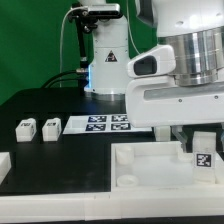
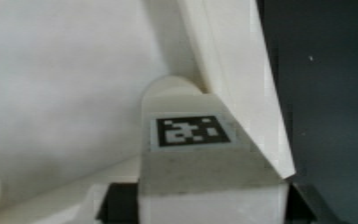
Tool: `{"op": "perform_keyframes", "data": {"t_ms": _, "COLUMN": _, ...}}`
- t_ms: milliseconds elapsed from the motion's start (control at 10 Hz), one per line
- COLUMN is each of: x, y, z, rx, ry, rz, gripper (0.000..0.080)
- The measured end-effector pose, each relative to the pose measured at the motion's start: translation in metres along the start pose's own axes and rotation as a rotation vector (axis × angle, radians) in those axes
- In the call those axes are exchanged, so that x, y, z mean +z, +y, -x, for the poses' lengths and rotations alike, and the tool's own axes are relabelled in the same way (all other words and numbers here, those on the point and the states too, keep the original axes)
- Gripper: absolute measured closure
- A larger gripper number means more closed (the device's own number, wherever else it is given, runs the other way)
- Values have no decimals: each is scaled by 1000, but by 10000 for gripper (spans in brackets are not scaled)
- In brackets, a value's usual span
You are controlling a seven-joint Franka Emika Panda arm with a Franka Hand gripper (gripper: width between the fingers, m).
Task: Assemble one leg
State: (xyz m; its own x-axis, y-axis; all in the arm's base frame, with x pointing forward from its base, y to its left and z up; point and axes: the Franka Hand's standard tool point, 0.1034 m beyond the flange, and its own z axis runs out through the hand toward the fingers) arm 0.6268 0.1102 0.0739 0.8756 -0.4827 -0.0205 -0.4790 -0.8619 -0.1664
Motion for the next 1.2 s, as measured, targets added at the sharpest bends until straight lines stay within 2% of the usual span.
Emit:
{"op": "perform_keyframes", "data": {"t_ms": 200, "x": 1, "y": 3, "z": 0, "rx": 412, "ry": -36, "rz": -59, "gripper": 499}}
{"op": "perform_keyframes", "data": {"t_ms": 400, "x": 1, "y": 1, "z": 3, "rx": 704, "ry": -77, "rz": -79, "gripper": 499}}
{"op": "perform_keyframes", "data": {"t_ms": 600, "x": 2, "y": 0, "z": 4, "rx": 883, "ry": -103, "rz": -93, "gripper": 499}}
{"op": "perform_keyframes", "data": {"t_ms": 800, "x": 2, "y": 0, "z": 4, "rx": 854, "ry": -102, "rz": -94, "gripper": 499}}
{"op": "perform_keyframes", "data": {"t_ms": 900, "x": 2, "y": 0, "z": 4, "rx": 801, "ry": -99, "rz": -95, "gripper": 400}}
{"op": "perform_keyframes", "data": {"t_ms": 1000, "x": 4, "y": -1, "z": 7, "rx": 695, "ry": -94, "rz": -80, "gripper": 400}}
{"op": "perform_keyframes", "data": {"t_ms": 1100, "x": 2, "y": -1, "z": 9, "rx": 479, "ry": -93, "rz": -43, "gripper": 226}}
{"op": "perform_keyframes", "data": {"t_ms": 1200, "x": 0, "y": -3, "z": 6, "rx": 344, "ry": -80, "rz": -35, "gripper": 165}}
